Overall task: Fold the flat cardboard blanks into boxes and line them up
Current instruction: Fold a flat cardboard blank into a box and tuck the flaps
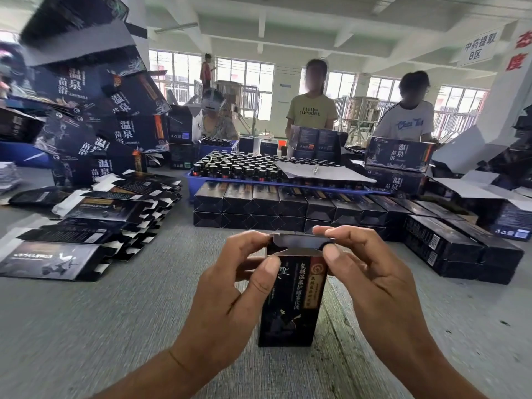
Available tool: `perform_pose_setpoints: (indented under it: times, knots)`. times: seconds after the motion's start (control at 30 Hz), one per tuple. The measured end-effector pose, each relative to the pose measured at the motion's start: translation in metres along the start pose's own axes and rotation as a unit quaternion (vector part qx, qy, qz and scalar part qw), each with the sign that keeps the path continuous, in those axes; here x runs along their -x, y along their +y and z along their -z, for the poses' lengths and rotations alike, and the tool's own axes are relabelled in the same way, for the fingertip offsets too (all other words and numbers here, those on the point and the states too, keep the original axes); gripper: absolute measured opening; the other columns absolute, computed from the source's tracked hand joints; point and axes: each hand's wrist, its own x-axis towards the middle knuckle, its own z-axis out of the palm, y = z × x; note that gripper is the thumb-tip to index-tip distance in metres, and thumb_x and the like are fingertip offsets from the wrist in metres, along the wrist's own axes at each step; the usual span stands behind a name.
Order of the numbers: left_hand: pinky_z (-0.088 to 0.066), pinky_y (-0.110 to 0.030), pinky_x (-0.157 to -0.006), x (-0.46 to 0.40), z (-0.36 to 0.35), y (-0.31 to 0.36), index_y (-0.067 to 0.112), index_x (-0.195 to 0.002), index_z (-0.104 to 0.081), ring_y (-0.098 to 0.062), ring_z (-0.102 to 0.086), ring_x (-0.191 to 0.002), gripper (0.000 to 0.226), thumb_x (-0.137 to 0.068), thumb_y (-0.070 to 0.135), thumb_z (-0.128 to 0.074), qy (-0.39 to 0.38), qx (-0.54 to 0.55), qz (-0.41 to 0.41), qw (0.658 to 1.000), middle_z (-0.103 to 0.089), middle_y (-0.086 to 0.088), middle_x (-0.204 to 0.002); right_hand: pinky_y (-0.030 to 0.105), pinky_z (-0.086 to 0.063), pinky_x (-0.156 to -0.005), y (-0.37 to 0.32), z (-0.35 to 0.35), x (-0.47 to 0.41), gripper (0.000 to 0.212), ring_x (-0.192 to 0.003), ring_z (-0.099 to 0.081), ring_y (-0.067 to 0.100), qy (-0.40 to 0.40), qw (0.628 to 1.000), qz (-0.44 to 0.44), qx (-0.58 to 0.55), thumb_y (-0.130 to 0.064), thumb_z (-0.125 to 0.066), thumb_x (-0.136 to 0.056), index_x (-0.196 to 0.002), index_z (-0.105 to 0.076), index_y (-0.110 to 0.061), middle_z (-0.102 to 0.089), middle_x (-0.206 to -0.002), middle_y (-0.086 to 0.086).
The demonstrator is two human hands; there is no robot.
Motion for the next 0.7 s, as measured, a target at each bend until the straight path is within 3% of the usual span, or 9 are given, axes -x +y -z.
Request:
perform_pose_setpoints:
  times: [0.13, 0.27, 0.37, 0.53, 0.63, 0.7]
  knots:
    - [-0.052, -0.016, -0.086, 0.000, -0.001, 0.000, 0.038, -0.129, -0.050, -0.004, -0.065, -0.111, 0.035, -0.095, 0.045, -0.054, 0.012, 0.005, -0.008, 1.000, -0.062, 0.024, -0.127, 0.011, -0.053, -0.077, 0.001, 0.001, 0.000, 0.018, -0.100, -0.072, 0.006, -0.001, 1.000, -0.002, 0.000, -0.028, -0.062, -0.088, -0.102, -0.070, -0.035, -0.073, -0.113, -0.015]
    - [-0.050, -0.013, -0.088, -0.001, 0.000, 0.001, 0.046, -0.137, -0.048, 0.001, -0.062, -0.116, 0.042, -0.095, 0.045, -0.053, 0.002, 0.003, -0.009, 1.000, -0.063, 0.025, -0.127, 0.012, -0.054, -0.080, 0.002, 0.002, 0.000, 0.017, -0.106, -0.070, 0.007, 0.002, 1.000, 0.001, 0.014, -0.031, -0.062, -0.087, -0.101, -0.071, -0.035, -0.071, -0.119, -0.016]
    - [-0.049, -0.010, -0.087, -0.001, 0.001, 0.003, 0.050, -0.135, -0.049, 0.003, -0.063, -0.112, 0.039, -0.096, 0.046, -0.051, 0.001, -0.010, -0.018, 1.000, -0.064, 0.029, -0.123, 0.013, -0.053, -0.081, 0.004, 0.003, 0.001, 0.017, -0.108, -0.069, 0.007, -0.005, 1.000, 0.008, 0.025, -0.030, -0.061, -0.088, -0.101, -0.071, -0.034, -0.070, -0.122, -0.016]
    - [-0.049, -0.009, -0.079, -0.001, -0.001, 0.004, 0.057, -0.132, -0.052, -0.006, -0.067, -0.101, 0.037, -0.096, 0.051, -0.048, 0.009, -0.031, -0.010, 0.999, -0.069, 0.018, -0.106, 0.017, -0.053, -0.088, 0.007, 0.004, 0.001, 0.015, -0.112, -0.067, 0.007, -0.012, 0.998, 0.021, 0.057, -0.031, -0.060, -0.090, -0.100, -0.071, -0.034, -0.069, -0.122, -0.016]
    - [-0.047, -0.008, -0.075, -0.002, -0.003, 0.004, 0.044, -0.133, -0.058, -0.004, -0.065, -0.092, 0.035, -0.099, 0.041, -0.049, 0.013, -0.069, -0.044, 0.997, -0.065, 0.020, -0.098, 0.021, -0.055, -0.088, 0.011, 0.006, 0.001, 0.009, -0.111, -0.067, 0.008, -0.006, 0.995, 0.038, 0.094, -0.031, -0.063, -0.096, -0.100, -0.070, -0.033, -0.069, -0.122, -0.018]
    - [-0.048, -0.010, -0.078, -0.003, -0.002, 0.003, 0.035, -0.126, -0.064, -0.005, -0.066, -0.098, 0.030, -0.100, 0.036, -0.050, 0.016, -0.085, -0.064, 0.994, -0.067, 0.018, -0.105, 0.023, -0.057, -0.086, 0.014, 0.007, 0.001, 0.008, -0.111, -0.067, 0.008, -0.002, 0.992, 0.047, 0.116, -0.030, -0.065, -0.093, -0.099, -0.070, -0.033, -0.068, -0.122, -0.020]
